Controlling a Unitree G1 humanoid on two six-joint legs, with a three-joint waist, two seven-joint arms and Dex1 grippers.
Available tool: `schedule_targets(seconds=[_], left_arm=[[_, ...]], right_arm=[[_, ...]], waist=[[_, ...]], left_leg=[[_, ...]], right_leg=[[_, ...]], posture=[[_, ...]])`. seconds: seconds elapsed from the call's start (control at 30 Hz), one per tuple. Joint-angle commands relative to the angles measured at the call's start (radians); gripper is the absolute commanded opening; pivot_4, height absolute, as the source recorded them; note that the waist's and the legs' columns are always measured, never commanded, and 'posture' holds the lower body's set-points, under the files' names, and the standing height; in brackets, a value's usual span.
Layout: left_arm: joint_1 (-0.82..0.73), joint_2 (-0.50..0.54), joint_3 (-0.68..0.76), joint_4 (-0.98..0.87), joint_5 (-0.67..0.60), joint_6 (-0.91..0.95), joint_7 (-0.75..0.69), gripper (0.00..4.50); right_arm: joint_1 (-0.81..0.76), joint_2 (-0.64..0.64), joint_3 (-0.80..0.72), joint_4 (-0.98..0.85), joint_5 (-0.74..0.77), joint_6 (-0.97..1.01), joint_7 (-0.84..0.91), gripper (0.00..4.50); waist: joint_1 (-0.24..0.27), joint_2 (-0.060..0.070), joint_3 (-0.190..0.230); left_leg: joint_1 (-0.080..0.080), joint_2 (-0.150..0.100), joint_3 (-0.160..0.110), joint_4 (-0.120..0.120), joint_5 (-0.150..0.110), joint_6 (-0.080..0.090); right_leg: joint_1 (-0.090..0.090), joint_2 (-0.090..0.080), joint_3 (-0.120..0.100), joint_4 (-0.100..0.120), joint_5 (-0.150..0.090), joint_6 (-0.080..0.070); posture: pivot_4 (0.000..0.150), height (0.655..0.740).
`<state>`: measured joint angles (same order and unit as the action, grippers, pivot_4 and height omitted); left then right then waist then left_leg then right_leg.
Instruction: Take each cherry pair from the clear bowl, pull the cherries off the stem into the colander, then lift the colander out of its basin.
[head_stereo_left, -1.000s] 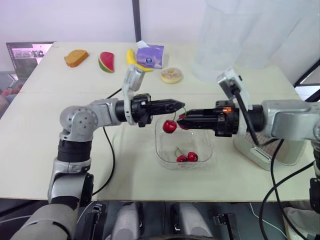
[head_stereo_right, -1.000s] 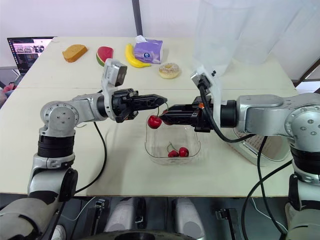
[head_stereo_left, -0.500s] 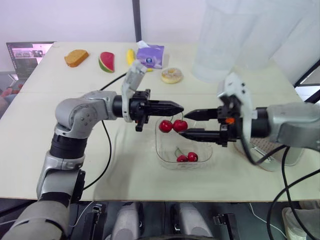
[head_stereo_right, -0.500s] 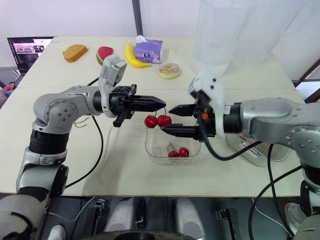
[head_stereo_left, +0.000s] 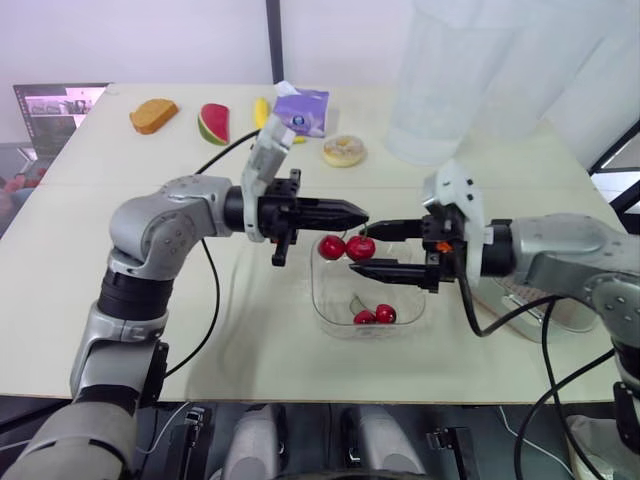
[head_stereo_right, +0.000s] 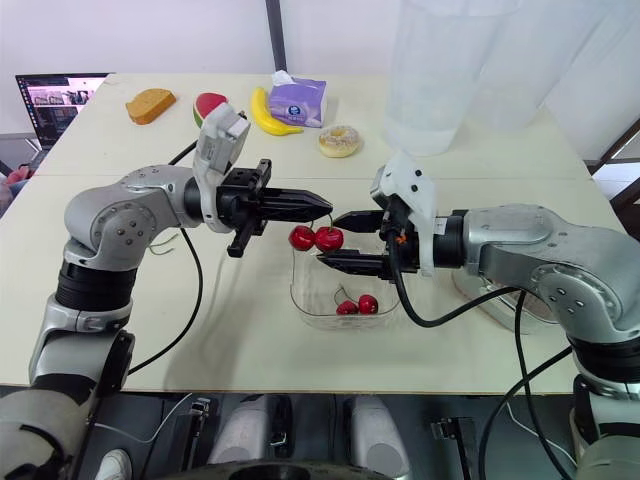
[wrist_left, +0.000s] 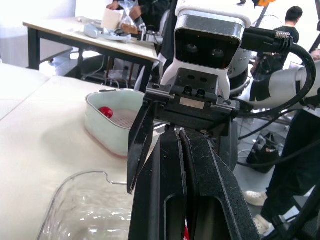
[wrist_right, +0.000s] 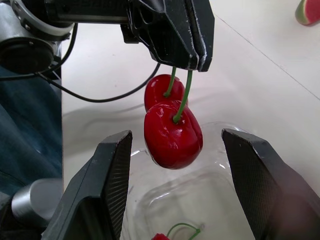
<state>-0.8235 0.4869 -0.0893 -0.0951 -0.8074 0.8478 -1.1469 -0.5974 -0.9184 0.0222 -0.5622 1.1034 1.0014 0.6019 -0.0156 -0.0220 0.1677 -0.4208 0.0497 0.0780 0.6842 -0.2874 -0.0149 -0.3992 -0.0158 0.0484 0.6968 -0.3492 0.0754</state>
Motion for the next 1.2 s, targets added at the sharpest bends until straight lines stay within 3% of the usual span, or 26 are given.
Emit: schedule_targets(seconds=[0.03, 0.13, 0.2, 0.4, 0.6, 0.73, 0.9, 1.03, 1.2], left_arm=[[-0.001, -0.005, 0.018, -0.039, -0.009, -0.009, 0.006, 0.00], [0.003, -0.006, 0.019, -0.042, -0.010, -0.009, 0.007, 0.00], [0.005, -0.007, 0.019, -0.044, -0.010, -0.009, 0.008, 0.00], [0.005, -0.009, 0.020, -0.041, -0.011, -0.009, 0.011, 0.00], [0.001, -0.022, 0.028, -0.036, -0.017, -0.006, 0.025, 0.00], [0.005, -0.024, 0.030, -0.040, -0.023, -0.002, 0.034, 0.00], [0.007, -0.027, 0.036, -0.043, -0.035, 0.007, 0.048, 0.00], [0.011, -0.028, 0.044, -0.049, -0.041, 0.013, 0.057, 0.00], [0.015, -0.028, 0.062, -0.066, -0.063, 0.030, 0.075, 0.00]], right_arm=[[-0.024, 0.015, -0.049, -0.007, 0.027, 0.010, -0.003, 2.26], [-0.026, 0.030, -0.056, -0.009, 0.034, 0.022, -0.020, 0.83], [-0.026, 0.039, -0.061, -0.010, 0.039, 0.031, -0.030, 0.32], [-0.020, 0.036, -0.066, -0.021, 0.037, 0.054, -0.030, 0.27], [0.095, -0.063, 0.033, -0.015, -0.125, 0.091, -0.005, 0.27], [0.149, -0.061, 0.000, -0.018, -0.148, 0.071, 0.015, 0.27], [0.126, -0.009, -0.141, -0.021, -0.020, 0.092, -0.011, 0.27], [0.166, -0.056, -0.311, -0.032, 0.074, 0.119, -0.027, 0.27], [0.358, -0.122, -0.565, -0.011, -0.003, 0.147, -0.110, 0.27]], waist=[[0.000, 0.000, 0.000], [0.000, 0.000, 0.000], [-0.001, 0.000, 0.000], [-0.001, 0.000, 0.000], [0.003, 0.000, 0.000], [-0.002, 0.000, 0.000], [-0.003, 0.000, 0.000], [0.005, 0.000, 0.000], [0.006, 0.000, 0.000]], left_leg=[[0.000, 0.000, 0.000, 0.000, 0.000, 0.000], [0.000, 0.000, 0.000, 0.000, 0.000, 0.000], [0.000, 0.000, 0.000, 0.000, 0.000, 0.000], [0.000, 0.000, 0.000, 0.000, 0.000, 0.000], [0.000, 0.000, 0.000, 0.000, 0.000, 0.000], [0.000, 0.000, 0.000, 0.000, 0.000, 0.000], [0.001, 0.000, -0.001, 0.000, 0.001, -0.001], [0.001, 0.000, -0.001, 0.000, 0.001, -0.001], [0.000, -0.001, -0.001, 0.000, 0.001, -0.001]], right_leg=[[0.000, 0.000, 0.000, 0.000, 0.000, 0.000], [0.000, 0.000, 0.000, 0.000, 0.000, 0.000], [0.000, 0.000, 0.000, 0.000, 0.000, 0.000], [0.000, 0.000, 0.000, 0.000, 0.000, 0.000], [0.000, 0.000, 0.000, 0.000, 0.000, 0.000], [0.000, 0.000, 0.000, 0.001, 0.000, 0.000], [0.000, 0.001, 0.000, 0.001, 0.000, 0.000], [0.001, 0.001, 0.000, 0.001, 0.000, 0.000], [0.003, 0.000, 0.000, -0.001, 0.000, 0.000]], posture=[[0.150, 0.7400], [0.150, 0.7400], [0.150, 0.7400], [0.150, 0.7400], [0.150, 0.7400], [0.150, 0.7400], [0.150, 0.7400], [0.150, 0.7400], [0.150, 0.7400]])
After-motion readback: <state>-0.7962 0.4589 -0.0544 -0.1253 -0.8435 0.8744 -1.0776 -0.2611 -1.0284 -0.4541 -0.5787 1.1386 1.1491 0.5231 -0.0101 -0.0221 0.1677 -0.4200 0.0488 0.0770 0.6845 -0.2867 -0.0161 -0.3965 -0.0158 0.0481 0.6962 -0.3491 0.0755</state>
